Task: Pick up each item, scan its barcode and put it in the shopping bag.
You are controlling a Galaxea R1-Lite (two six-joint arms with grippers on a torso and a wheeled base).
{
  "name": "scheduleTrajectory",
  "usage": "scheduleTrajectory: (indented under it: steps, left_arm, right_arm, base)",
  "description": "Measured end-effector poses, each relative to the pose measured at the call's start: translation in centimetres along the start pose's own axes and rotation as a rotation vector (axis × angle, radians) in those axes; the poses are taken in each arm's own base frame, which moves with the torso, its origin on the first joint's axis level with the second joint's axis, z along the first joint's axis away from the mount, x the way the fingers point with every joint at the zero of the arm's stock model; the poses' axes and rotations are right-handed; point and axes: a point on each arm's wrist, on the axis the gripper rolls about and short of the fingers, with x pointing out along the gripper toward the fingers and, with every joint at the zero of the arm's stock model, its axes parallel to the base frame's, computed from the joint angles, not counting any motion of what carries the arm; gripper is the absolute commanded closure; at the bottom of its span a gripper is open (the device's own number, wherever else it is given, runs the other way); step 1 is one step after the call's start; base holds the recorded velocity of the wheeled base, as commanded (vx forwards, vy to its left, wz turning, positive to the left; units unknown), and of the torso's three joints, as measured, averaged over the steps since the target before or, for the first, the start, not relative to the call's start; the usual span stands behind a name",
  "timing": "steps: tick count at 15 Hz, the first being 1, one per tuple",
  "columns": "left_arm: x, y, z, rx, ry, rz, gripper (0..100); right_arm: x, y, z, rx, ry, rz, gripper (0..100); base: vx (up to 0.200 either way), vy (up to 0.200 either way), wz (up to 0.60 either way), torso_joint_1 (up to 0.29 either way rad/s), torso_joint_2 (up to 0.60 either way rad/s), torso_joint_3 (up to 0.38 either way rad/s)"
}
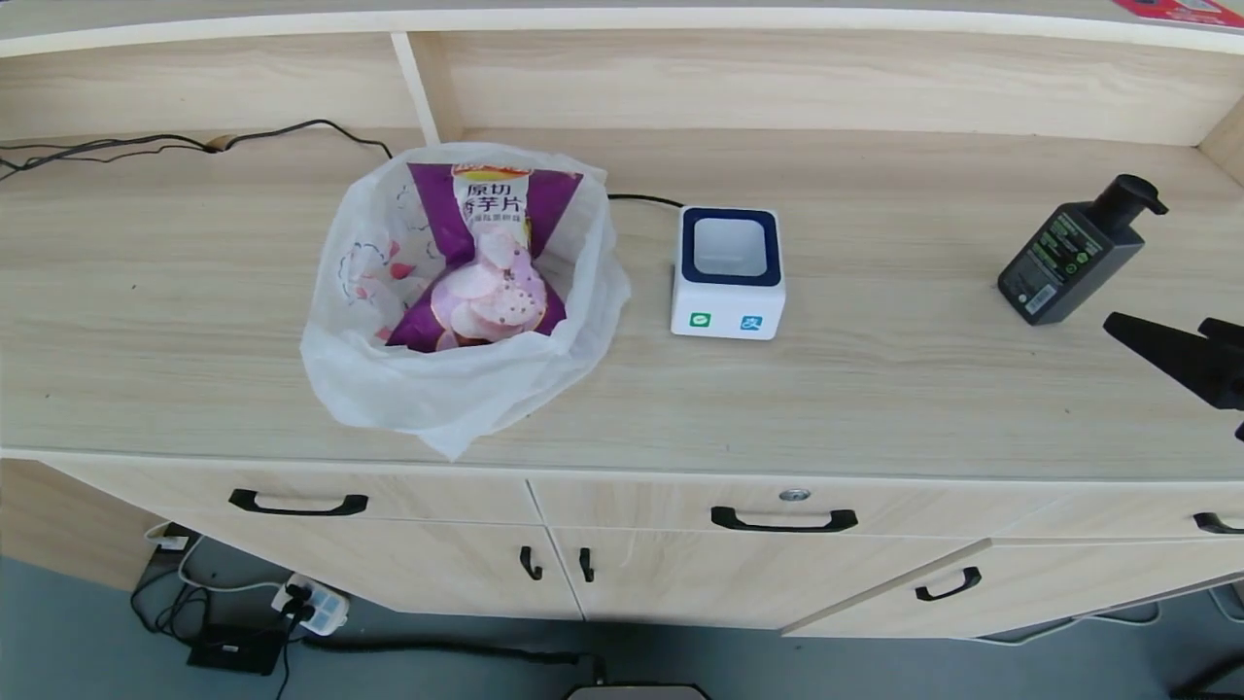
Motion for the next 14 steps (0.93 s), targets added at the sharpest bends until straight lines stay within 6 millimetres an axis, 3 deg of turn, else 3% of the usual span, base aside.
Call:
scheduleTrajectory:
  steps: [3, 7, 10, 14]
  left_arm:
    - [0.0, 0.0, 0.0, 0.000, -0.001, 0.001, 0]
    - [0.0, 0.0, 0.0, 0.000, -0.001, 0.000, 0]
    - [0.0, 0.0, 0.0, 0.000, -0.001, 0.000, 0]
    - [0.0, 0.0, 0.0, 0.000, -0.001, 0.000, 0]
  right_arm:
    - [0.6, -1.2, -0.5, -0.015, -0.026, 0.111, 0]
    - [4.0, -4.5, -0.3, -0.182, -0.217, 0.113, 0]
    - [6.8, -6.5, -1.8, -0.238, -0.314, 0.127, 0]
    - [8.6, -7.8, -4.5, -0.183, -0.221, 0.122, 0]
  base:
    - [0.000, 0.000, 0.00, 0.000, 0.00, 0.000]
    - [0.000, 0.000, 0.00, 0.000, 0.00, 0.000]
    - [0.000, 0.000, 0.00, 0.000, 0.00, 0.000]
    - [0.000, 0.000, 0.00, 0.000, 0.00, 0.000]
